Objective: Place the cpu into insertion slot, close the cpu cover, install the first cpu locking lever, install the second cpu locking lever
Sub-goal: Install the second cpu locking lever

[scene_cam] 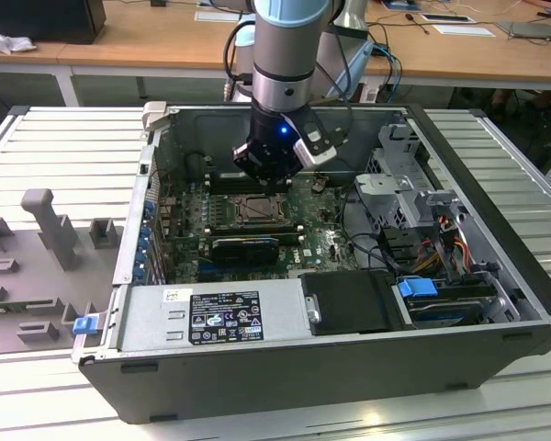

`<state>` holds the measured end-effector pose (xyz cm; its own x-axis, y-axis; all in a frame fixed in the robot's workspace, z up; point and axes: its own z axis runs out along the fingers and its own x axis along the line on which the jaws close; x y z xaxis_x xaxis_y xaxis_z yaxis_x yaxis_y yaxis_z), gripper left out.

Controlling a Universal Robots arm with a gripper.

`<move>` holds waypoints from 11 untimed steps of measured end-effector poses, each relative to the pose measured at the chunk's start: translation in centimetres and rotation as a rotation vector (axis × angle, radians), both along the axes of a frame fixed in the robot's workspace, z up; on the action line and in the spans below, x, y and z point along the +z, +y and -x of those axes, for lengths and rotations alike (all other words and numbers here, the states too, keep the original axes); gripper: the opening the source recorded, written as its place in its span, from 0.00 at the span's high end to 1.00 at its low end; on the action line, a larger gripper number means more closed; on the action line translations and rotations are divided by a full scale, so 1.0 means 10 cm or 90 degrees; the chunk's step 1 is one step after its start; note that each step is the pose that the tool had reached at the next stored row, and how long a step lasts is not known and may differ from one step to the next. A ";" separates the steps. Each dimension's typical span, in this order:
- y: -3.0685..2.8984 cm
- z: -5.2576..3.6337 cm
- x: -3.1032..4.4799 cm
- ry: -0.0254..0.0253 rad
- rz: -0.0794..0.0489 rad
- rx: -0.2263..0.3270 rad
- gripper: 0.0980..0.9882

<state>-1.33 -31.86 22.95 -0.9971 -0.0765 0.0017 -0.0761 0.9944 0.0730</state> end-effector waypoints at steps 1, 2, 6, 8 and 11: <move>-0.008 0.000 0.000 0.0000 0.000 0.000 0.99; -0.015 0.000 0.000 0.0000 0.000 0.000 0.99; -0.049 0.000 0.000 0.0000 0.000 0.000 0.99; -0.062 0.000 0.000 0.0000 0.000 0.000 0.99; -0.083 0.000 0.000 0.0000 0.000 0.000 0.99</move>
